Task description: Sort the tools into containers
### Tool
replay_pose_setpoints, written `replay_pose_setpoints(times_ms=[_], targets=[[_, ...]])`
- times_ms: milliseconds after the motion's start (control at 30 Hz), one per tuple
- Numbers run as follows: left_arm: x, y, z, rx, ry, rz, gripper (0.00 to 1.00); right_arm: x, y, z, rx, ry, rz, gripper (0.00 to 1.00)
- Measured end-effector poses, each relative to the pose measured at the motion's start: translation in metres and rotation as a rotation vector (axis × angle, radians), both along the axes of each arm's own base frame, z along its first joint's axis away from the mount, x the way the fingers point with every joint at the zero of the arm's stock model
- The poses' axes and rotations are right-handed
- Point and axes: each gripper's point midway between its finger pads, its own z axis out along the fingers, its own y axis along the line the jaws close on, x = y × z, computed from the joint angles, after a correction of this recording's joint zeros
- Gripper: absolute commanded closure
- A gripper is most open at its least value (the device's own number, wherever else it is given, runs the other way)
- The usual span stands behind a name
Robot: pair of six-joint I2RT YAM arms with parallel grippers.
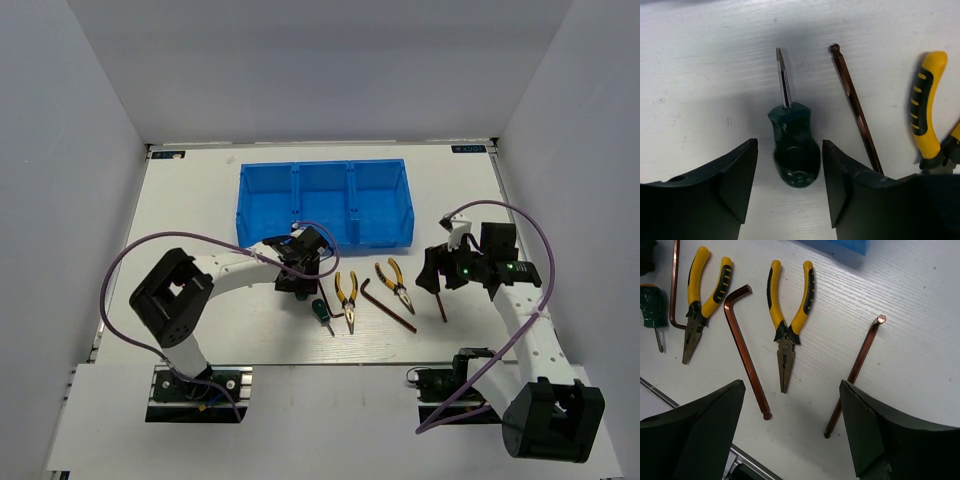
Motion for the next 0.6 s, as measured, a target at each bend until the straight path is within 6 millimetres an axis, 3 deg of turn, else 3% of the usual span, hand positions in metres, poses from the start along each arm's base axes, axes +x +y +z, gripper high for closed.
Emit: replay_pose_setpoints(times_ms=[167, 300, 367, 467, 600], targets=[[0.001, 0.002, -0.004, 0.007, -0.018, 0.018, 0.76, -0.003, 0.009, 0.003, 0.034, -0.006, 0.05, 0.24], [0.0, 0.002, -0.002, 0.003, -0.023, 0.02, 0.92, -0.014, 0.033, 0.007, 0.092, 0.017, 0.186, 0.27], [-0.002, 0.001, 0.005, -0.006, -0.031, 0.016, 0.94, -0.021, 0.048, 0.01, 0.112, 0.028, 0.276, 0.27], [0.001, 0.002, 0.036, -0.053, -0.089, 0.022, 0.95, -0.031, 0.07, 0.013, 0.114, 0.025, 0.406, 0.27], [0.03, 0.003, 0.117, -0.15, -0.268, 0.059, 0.95, -0.047, 0.097, 0.006, 0.077, 0.047, 0.55, 0.28]])
